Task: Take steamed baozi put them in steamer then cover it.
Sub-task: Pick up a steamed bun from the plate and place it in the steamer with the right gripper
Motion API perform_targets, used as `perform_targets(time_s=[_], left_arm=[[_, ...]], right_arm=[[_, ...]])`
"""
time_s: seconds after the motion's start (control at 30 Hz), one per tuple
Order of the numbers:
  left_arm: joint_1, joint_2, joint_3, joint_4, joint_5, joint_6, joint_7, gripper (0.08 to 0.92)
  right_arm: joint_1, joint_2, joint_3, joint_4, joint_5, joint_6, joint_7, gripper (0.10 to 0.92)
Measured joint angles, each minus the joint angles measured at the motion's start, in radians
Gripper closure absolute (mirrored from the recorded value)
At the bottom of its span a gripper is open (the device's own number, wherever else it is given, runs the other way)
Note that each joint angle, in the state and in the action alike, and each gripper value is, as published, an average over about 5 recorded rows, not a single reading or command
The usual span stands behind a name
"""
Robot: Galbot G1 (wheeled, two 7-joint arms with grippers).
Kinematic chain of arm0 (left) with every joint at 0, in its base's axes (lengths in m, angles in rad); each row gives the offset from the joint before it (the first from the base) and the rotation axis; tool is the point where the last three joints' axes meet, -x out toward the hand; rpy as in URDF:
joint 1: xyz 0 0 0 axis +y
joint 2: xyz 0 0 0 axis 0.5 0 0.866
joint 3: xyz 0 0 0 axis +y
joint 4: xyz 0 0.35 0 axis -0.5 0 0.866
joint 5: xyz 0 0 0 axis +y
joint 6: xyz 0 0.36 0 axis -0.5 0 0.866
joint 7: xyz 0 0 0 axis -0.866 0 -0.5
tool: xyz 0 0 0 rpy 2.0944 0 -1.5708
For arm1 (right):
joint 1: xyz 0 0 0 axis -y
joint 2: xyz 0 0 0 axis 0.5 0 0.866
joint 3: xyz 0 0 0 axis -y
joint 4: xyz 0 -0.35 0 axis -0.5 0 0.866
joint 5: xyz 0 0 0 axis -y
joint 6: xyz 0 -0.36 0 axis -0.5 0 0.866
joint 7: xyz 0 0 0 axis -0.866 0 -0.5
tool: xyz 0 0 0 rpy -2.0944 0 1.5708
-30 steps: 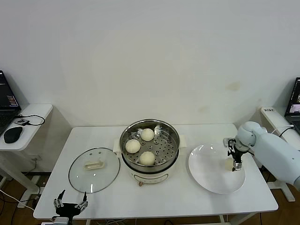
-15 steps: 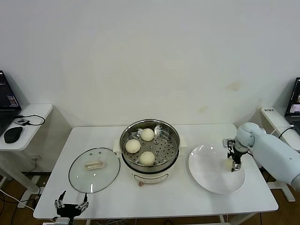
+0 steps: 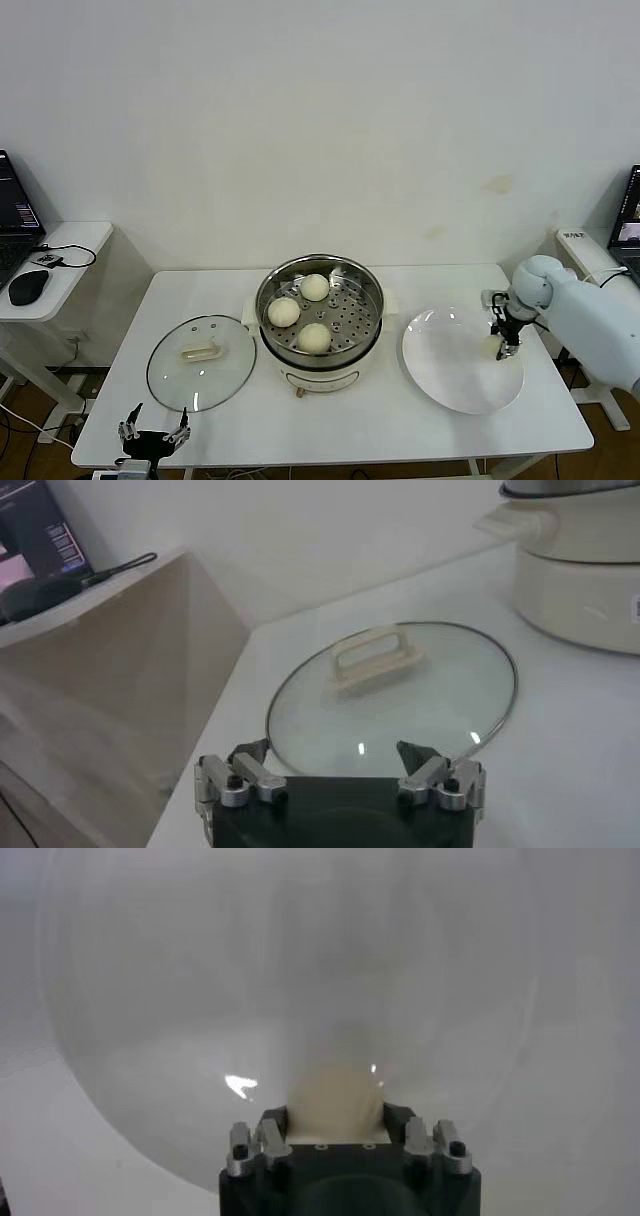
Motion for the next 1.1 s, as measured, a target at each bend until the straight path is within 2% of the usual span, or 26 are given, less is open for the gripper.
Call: perform_targets(time_s=[0.23, 0.47, 0.77, 1.1], left_arm=[[-0.003, 0.012, -0.007, -0.013, 0.012, -0.009, -0.005, 0.177], [-0.005, 0.019, -0.020, -0.035, 0.022, -0.020, -0.013, 0.177], [-0.002, 0.011, -0.026, -0.070, 0.041, -0.028, -0.016, 0.177], [0.008, 0.009, -0.027, -0.108, 0.047, -0.028, -0.004, 0.177]], right_arm=[[0.131, -0.014, -0.082, 0.080, 0.103, -0.038, -0.029, 0.457], [0.337, 0.038, -0.219, 0.131, 0.229, -0.071, -0.057, 0.457], [0.542, 0.187, -0.362, 0.126, 0.359, -0.113, -0.072, 0.457], [0.623, 0.376, -0.451, 0.087, 0.433, -0.143, -0.080, 0.457]])
